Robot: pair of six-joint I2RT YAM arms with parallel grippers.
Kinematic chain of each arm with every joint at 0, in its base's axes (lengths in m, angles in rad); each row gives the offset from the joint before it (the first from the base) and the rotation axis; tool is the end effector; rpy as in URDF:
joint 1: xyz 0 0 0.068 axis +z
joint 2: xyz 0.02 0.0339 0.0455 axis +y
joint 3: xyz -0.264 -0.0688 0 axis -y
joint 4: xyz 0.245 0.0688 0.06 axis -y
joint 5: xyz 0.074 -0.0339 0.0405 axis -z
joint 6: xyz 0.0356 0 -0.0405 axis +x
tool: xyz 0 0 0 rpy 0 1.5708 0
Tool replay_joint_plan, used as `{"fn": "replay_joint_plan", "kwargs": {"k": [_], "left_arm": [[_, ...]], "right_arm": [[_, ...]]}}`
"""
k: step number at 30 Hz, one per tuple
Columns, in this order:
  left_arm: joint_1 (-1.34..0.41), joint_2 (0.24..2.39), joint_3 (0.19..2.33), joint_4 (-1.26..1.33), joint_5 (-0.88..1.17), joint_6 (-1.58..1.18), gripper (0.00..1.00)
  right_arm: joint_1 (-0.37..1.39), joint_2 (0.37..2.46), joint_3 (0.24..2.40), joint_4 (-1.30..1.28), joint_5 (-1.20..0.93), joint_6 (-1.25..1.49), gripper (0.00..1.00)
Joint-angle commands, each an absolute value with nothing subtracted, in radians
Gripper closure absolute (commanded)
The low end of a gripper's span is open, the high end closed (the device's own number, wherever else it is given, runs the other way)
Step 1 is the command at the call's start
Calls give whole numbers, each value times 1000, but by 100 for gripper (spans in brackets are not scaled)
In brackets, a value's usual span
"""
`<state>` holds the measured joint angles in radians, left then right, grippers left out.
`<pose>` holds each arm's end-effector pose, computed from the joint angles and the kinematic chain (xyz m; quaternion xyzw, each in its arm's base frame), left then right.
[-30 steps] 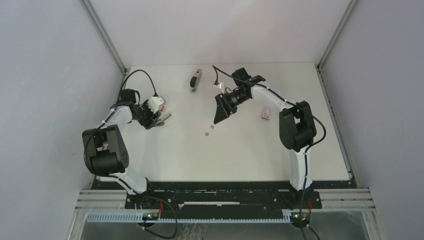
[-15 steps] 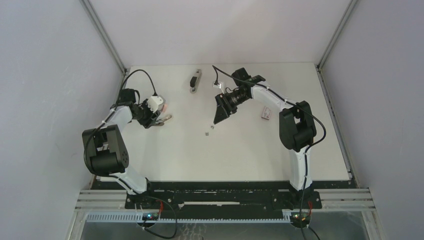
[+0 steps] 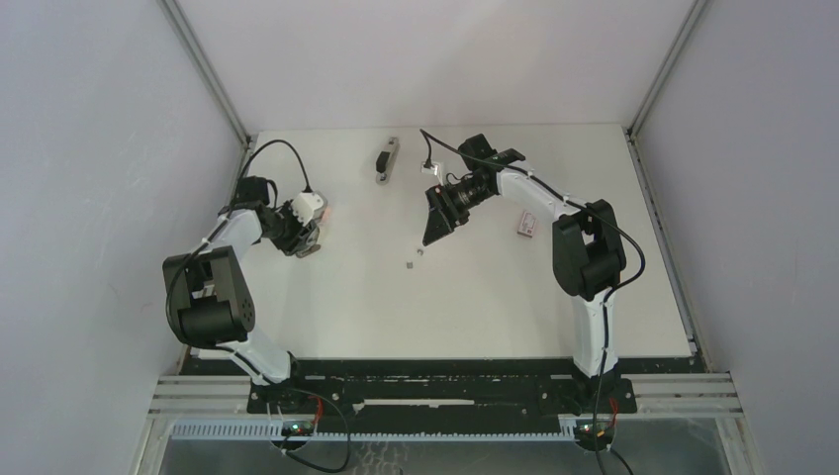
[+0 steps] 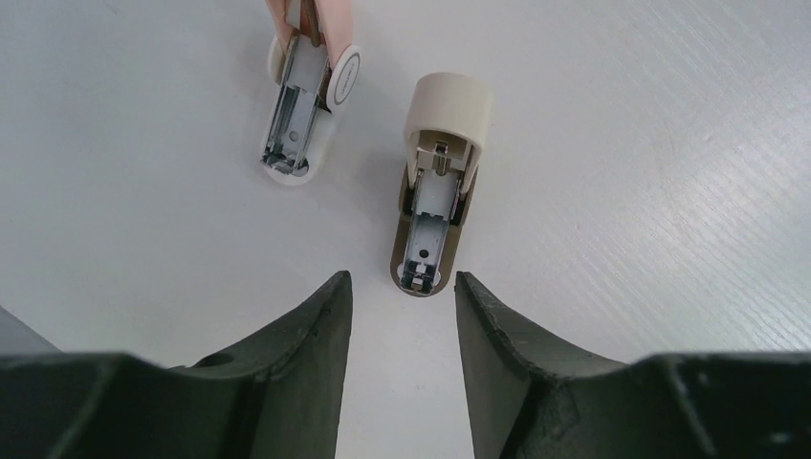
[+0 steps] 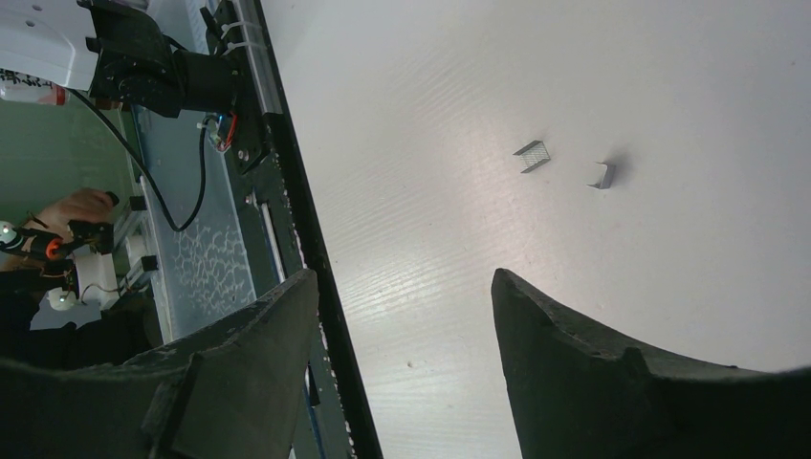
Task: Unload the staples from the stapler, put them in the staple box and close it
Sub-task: Place the stapler at the center of the board.
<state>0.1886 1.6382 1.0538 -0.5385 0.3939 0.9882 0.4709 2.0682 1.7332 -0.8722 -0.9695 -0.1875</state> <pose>0.3184 0.0469 0.1954 0.4122 0.8639 -0.0378 0.2871 0.3704 0.2215 0.2336 -0.3611 0.7962 0.4763 0.0936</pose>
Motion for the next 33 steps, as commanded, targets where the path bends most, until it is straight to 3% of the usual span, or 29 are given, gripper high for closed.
{"fn": "replay_joint_plan", "kwargs": {"k": [1, 7, 20, 33], "left_arm": [[196, 1611, 1037, -544, 417, 991, 50], [196, 1585, 1048, -544, 448, 969, 46], [162, 1681, 1098, -498, 389, 967, 55], [113, 1722, 1101, -440, 346, 947, 56]], "right_arm": [[470, 2017, 1747, -867, -976, -215, 33], [469, 2006, 1747, -867, -962, -217, 32], [472, 2009, 1745, -864, -963, -217, 33], [471, 2021, 1746, -864, -968, -218, 33]]}}
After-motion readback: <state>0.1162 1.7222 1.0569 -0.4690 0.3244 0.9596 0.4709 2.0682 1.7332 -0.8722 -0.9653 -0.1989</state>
